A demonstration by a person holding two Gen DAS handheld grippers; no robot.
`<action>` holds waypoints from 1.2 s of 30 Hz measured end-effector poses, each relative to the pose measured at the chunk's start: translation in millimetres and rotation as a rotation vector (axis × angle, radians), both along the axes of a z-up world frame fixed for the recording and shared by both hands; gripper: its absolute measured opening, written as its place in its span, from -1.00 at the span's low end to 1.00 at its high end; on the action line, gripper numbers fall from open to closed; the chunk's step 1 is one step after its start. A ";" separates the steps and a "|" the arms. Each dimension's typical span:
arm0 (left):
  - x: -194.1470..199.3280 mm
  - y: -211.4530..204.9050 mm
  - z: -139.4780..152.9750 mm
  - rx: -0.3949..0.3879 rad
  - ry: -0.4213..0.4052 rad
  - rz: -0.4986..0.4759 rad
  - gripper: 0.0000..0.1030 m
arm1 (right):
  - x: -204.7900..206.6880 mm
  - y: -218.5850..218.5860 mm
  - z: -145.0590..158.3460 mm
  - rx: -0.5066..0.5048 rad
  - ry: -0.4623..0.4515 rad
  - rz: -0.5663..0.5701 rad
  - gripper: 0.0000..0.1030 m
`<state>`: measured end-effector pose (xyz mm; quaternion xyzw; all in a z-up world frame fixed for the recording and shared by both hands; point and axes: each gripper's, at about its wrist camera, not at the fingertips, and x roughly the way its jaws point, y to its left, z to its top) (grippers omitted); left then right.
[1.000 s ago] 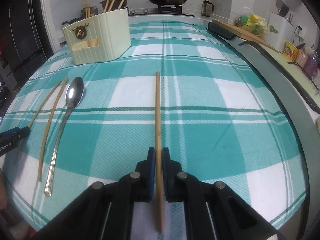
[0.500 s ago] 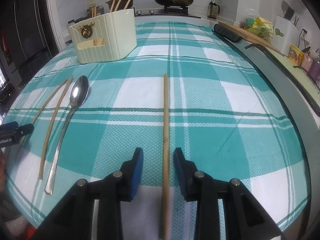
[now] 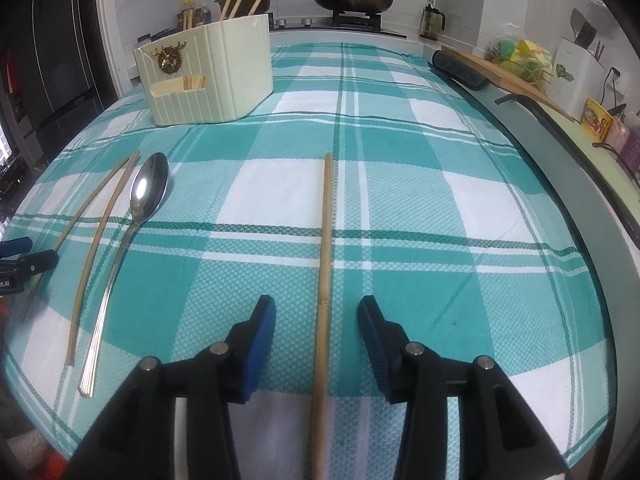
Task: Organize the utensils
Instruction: 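Grasp another chopstick with the left gripper while the right holds its chopstick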
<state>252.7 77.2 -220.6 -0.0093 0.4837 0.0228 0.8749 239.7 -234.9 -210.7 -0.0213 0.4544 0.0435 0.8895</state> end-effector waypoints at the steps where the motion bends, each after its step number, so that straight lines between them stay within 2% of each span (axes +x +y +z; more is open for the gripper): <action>1: -0.1 1.1 -0.1 -0.009 0.000 0.001 0.99 | -0.2 -0.2 -0.3 -0.001 -0.005 0.000 -0.07; 5: -0.9 1.5 -0.5 -0.012 0.002 -0.033 0.99 | -1.6 -3.7 -1.4 0.013 -0.021 0.006 -0.01; 8: -1.4 2.0 -1.1 -0.013 -0.029 -0.055 0.99 | -1.4 -4.6 -2.2 0.013 -0.030 0.020 0.04; 14: 0.6 6.9 -0.4 -0.024 -0.063 -0.015 0.99 | -0.7 -6.2 -3.9 0.025 -0.058 0.025 0.15; 22: 5.2 5.0 -0.6 -0.004 -0.061 -0.014 0.99 | 10.4 -3.7 -2.3 0.009 -0.015 0.049 0.20; 28: 7.1 2.9 0.3 0.001 -0.058 -0.017 0.99 | 17.9 -5.5 -3.8 0.017 -0.039 0.021 0.22; 36: 31.1 -1.5 0.3 -0.001 -0.035 -0.047 0.99 | 41.1 -0.9 -2.5 -0.004 0.006 0.052 0.22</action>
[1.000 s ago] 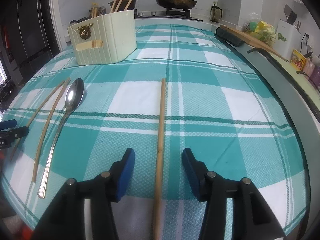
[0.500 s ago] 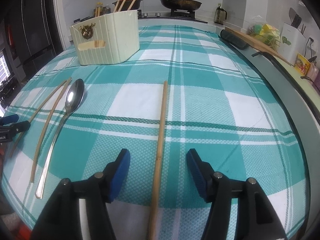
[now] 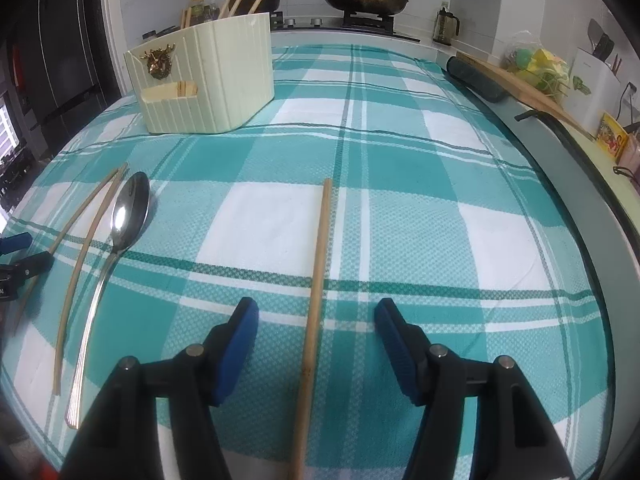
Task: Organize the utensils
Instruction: 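Grasp another chopstick with the left gripper while the right holds its chopstick, then lift both held chopsticks and carry them over the cream holder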
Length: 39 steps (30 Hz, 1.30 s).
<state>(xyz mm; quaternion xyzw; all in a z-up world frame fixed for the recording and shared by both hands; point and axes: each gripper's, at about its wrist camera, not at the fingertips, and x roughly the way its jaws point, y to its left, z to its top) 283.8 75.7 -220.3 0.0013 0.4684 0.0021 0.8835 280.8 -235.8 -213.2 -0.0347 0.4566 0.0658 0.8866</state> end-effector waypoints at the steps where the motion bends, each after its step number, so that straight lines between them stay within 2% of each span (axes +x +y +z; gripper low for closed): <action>1: 4.8 -0.6 0.2 0.000 0.000 -0.002 0.99 | 3.3 1.0 -0.2 -0.004 0.000 0.003 0.21; 5: 30.0 -3.2 0.9 -0.004 0.019 -0.026 0.99 | 17.6 5.7 -1.1 -0.007 -0.018 0.020 0.12; 7: 44.7 -5.3 1.7 -0.006 0.033 -0.045 0.97 | 28.1 8.9 0.0 -0.004 -0.012 0.034 -0.12; 10: 63.3 -10.4 4.6 -0.006 0.050 -0.077 0.80 | 44.0 17.3 1.9 -0.015 0.007 0.069 -0.40; 12: 73.0 -12.6 6.2 -0.005 0.062 -0.093 0.73 | 55.8 21.8 2.3 -0.019 0.024 0.082 -0.51; 15: 83.3 -16.8 9.6 -0.006 0.068 -0.115 0.46 | 72.3 26.6 3.4 -0.024 0.046 0.093 -0.72; 18: 91.7 -22.9 13.0 -0.018 0.054 -0.138 -0.01 | 87.7 29.3 2.7 -0.014 0.063 0.093 -0.85; 20: 95.3 -28.6 14.8 -0.023 0.042 -0.155 -0.71 | 95.6 31.6 2.7 -0.012 0.061 0.089 -0.86; 21: 97.1 -30.9 15.2 -0.035 0.041 -0.164 -0.86 | 99.2 32.8 2.8 -0.011 0.060 0.086 -0.86; 24: 97.9 -30.5 21.7 -0.074 0.033 -0.162 -0.90 | 106.0 32.5 4.9 0.026 0.049 0.072 -0.86; 27: 86.7 -25.0 45.9 -0.094 -0.035 -0.150 -0.91 | 103.0 27.3 20.8 0.076 0.010 0.057 -0.86; 34: 45.6 -6.7 123.1 -0.194 -0.202 -0.140 -0.91 | 70.0 16.5 102.5 0.171 -0.148 0.079 -0.86; 39: 8.4 2.8 165.6 -0.238 -0.303 -0.152 -0.91 | 33.5 13.9 156.8 0.203 -0.264 0.111 -0.86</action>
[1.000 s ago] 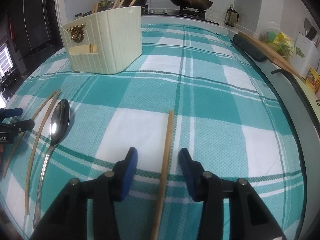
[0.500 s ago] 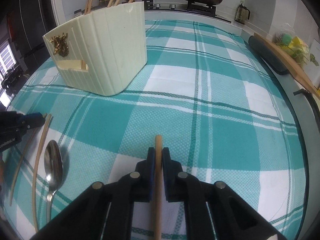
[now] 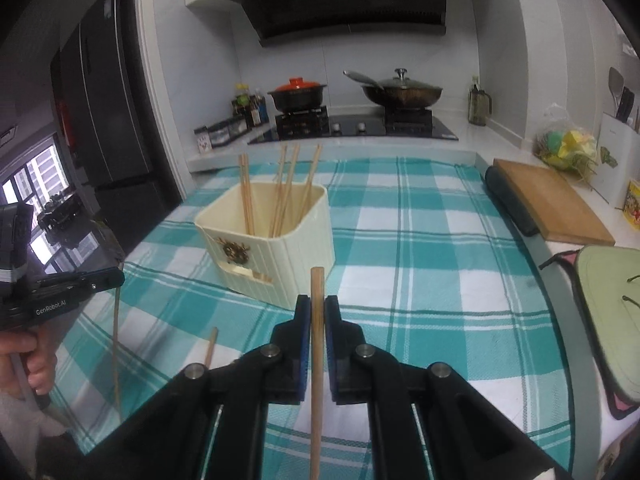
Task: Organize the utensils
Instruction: 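Lift both held chopsticks and carry them over the cream holder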
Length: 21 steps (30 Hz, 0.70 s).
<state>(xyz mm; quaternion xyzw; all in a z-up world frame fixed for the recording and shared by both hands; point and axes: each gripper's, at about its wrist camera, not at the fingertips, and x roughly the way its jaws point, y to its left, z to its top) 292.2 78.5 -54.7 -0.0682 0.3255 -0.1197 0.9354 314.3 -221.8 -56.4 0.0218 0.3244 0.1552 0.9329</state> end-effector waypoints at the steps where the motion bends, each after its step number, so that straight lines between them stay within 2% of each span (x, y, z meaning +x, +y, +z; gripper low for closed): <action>1: -6.2 1.3 6.2 -0.006 -0.016 0.000 -0.91 | -7.8 0.0 8.5 0.006 -0.019 0.006 -0.86; 9: -37.2 8.8 46.3 -0.032 -0.108 0.003 -0.91 | -42.2 1.8 46.4 0.028 -0.113 0.029 -0.86; 21: -41.6 11.1 65.3 -0.064 -0.137 0.002 -0.92 | -60.6 -4.0 68.4 0.092 -0.250 0.014 -0.86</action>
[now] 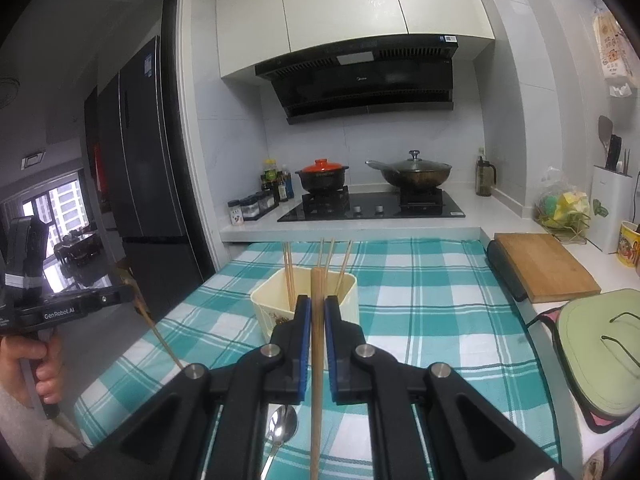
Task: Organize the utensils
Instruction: 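Lift both held chopsticks and carry them over the cream holder, then lower both chopsticks into the cream holder and open both grippers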
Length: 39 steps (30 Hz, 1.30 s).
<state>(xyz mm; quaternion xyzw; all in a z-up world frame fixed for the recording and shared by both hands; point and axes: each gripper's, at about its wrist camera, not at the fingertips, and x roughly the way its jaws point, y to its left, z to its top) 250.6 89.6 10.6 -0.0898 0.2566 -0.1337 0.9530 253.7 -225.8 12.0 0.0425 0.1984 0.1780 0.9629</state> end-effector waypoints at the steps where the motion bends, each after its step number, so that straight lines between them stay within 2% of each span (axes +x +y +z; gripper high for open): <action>1: 1.1 0.5 3.1 -0.004 -0.003 -0.001 -0.92 | 0.6 -0.7 1.3 0.006 -0.009 -0.005 -0.86; 12: 32.8 8.4 52.4 -0.037 -0.031 -0.018 -0.92 | 34.5 7.4 19.5 0.016 -0.035 -0.018 -0.86; 19: 72.6 6.3 110.7 -0.018 -0.127 -0.001 -0.92 | 74.0 26.9 55.7 0.007 -0.106 -0.003 -0.86; 23: 107.5 2.3 126.5 0.009 -0.169 0.035 -0.92 | 104.5 42.1 76.7 0.007 -0.172 -0.003 -0.86; 26: 137.3 0.2 120.9 0.012 -0.171 0.056 -0.92 | 130.8 53.6 81.5 0.018 -0.209 -0.006 -0.86; 30: 178.2 -2.2 94.2 -0.003 -0.113 0.065 -0.92 | 169.7 67.8 67.1 0.027 -0.215 0.010 -0.86; 35: 217.8 -6.1 46.9 -0.008 -0.003 0.076 -0.92 | 215.5 83.4 19.0 -0.035 -0.118 0.008 -0.86; 39: 239.0 -13.5 12.4 0.005 0.074 0.073 -0.92 | 242.1 80.8 -21.5 -0.046 0.005 0.001 -0.86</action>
